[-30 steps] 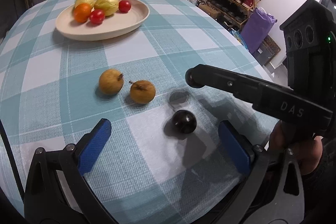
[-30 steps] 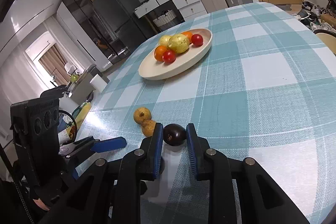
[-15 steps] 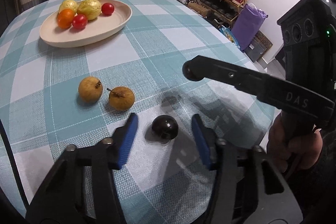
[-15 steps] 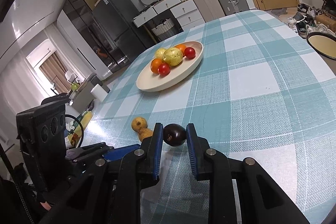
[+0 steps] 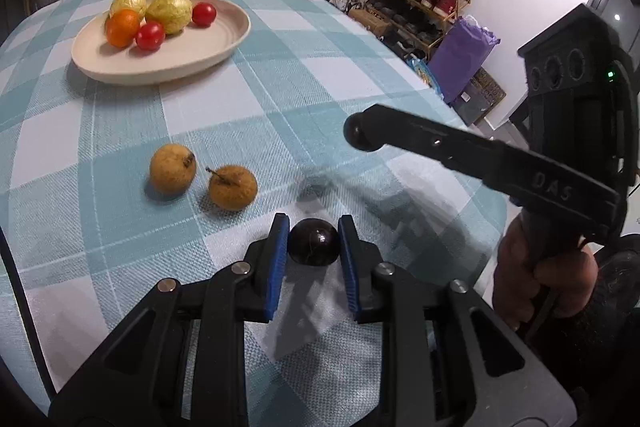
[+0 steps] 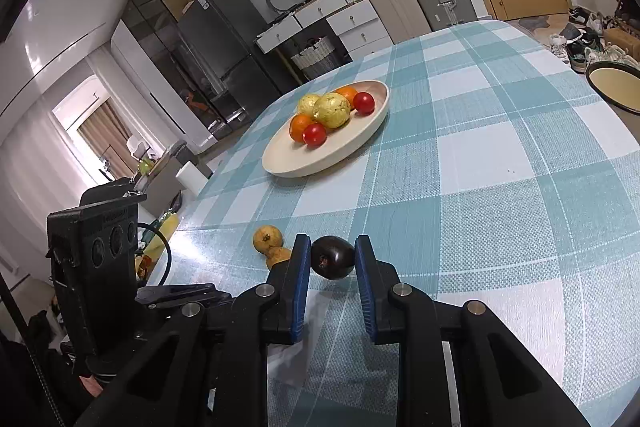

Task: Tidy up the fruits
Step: 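Carry both plums over the cream plate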

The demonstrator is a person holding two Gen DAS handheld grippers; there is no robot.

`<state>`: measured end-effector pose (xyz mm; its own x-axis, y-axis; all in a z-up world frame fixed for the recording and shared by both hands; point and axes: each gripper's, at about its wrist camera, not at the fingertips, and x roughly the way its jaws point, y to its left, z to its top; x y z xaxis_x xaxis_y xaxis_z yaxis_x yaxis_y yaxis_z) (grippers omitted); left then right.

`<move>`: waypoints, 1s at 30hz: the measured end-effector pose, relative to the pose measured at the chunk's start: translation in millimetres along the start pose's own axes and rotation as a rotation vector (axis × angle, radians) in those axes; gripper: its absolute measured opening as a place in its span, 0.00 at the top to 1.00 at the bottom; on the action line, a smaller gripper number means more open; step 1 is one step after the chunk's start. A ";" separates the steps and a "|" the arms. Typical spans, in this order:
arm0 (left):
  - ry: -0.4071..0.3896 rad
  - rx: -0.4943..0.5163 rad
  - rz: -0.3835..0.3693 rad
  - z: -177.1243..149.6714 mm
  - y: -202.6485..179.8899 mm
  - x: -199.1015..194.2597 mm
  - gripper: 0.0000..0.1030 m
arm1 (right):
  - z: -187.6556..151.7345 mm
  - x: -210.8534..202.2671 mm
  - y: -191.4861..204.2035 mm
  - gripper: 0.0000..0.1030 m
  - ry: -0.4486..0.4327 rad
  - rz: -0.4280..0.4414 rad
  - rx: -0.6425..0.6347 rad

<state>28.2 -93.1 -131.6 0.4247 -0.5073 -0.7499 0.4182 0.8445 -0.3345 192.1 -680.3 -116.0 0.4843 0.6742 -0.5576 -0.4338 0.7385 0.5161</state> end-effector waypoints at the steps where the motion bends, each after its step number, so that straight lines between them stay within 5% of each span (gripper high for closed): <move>1: -0.007 0.000 -0.002 1.3 0.2 -3.2 0.79 | 0.8 0.0 0.5 0.78 -0.001 0.000 -0.002; 12: -0.101 -0.065 -0.006 37.1 37.2 -40.3 0.79 | 23.5 15.7 10.8 0.78 0.008 0.023 -0.035; 30: -0.198 -0.169 0.103 113.1 145.0 -54.7 0.79 | 88.7 82.2 31.2 0.78 0.040 0.075 -0.089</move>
<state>156.4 37.7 -74.5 0.6139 -0.4267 -0.6642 0.2318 0.9017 -0.3650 285.7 -602.6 -88.1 0.4182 0.7263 -0.5455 -0.5344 0.6823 0.4989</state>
